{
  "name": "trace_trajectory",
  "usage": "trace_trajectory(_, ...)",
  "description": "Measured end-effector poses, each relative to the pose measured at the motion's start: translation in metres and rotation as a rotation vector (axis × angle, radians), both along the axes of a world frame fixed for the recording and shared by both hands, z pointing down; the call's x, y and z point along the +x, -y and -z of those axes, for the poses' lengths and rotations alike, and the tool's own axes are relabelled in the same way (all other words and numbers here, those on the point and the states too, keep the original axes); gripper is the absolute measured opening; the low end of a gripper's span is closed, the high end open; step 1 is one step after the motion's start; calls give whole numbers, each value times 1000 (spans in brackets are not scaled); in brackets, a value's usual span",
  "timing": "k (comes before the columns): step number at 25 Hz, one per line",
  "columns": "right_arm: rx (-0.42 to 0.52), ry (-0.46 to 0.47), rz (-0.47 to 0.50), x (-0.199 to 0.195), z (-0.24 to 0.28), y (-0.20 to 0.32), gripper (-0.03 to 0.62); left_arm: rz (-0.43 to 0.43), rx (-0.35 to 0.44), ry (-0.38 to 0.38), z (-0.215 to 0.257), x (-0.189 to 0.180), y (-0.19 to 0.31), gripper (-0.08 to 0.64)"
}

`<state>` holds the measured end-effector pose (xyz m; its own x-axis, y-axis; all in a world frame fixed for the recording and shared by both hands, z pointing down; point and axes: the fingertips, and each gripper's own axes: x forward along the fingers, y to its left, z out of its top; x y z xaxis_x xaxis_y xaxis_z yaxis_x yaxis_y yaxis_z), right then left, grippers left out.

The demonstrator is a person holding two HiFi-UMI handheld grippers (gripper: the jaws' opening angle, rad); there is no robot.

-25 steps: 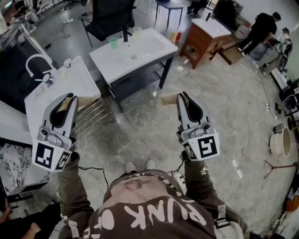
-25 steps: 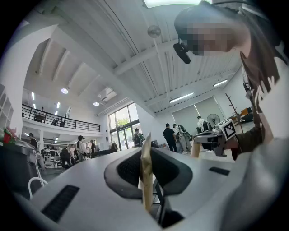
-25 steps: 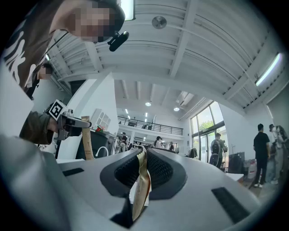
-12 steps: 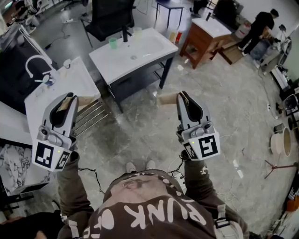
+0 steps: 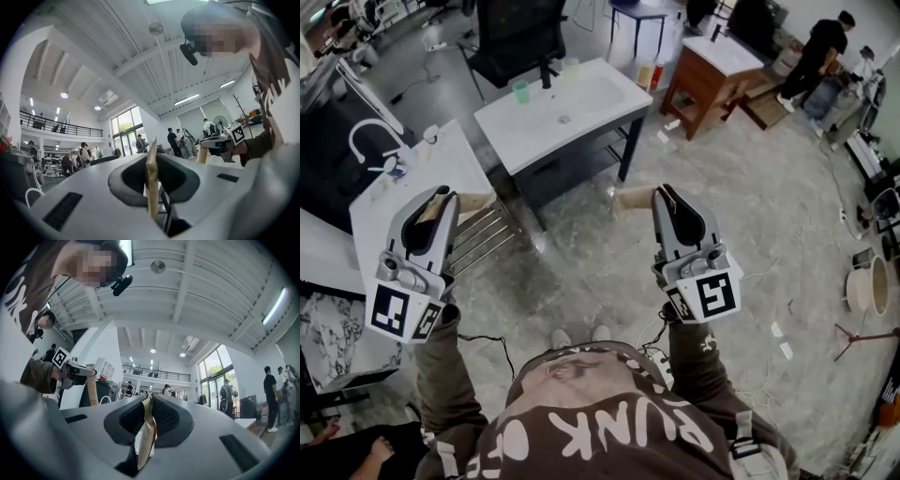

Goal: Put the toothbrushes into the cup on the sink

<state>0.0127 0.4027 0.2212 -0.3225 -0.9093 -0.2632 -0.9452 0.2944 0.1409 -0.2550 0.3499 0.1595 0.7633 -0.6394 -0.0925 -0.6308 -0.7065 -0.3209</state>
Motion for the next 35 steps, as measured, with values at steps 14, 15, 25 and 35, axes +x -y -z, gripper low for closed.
trace_trajectory(14,-14,19,28,69,-15,14,35,-6,-11,31,-7,79,6,49)
trace_trajectory(15,-16,17,28,71,-16,18,35,-7,-13,30,-8,82,11,49)
trace_trajectory(25,-50,-21,27,83,-30,108,35,-29,-45,-5,-33,100,107,49)
trace_trajectory(35,-82,-63,32,77,-23,248,35,-29,-65,-51,-39,95,246,49)
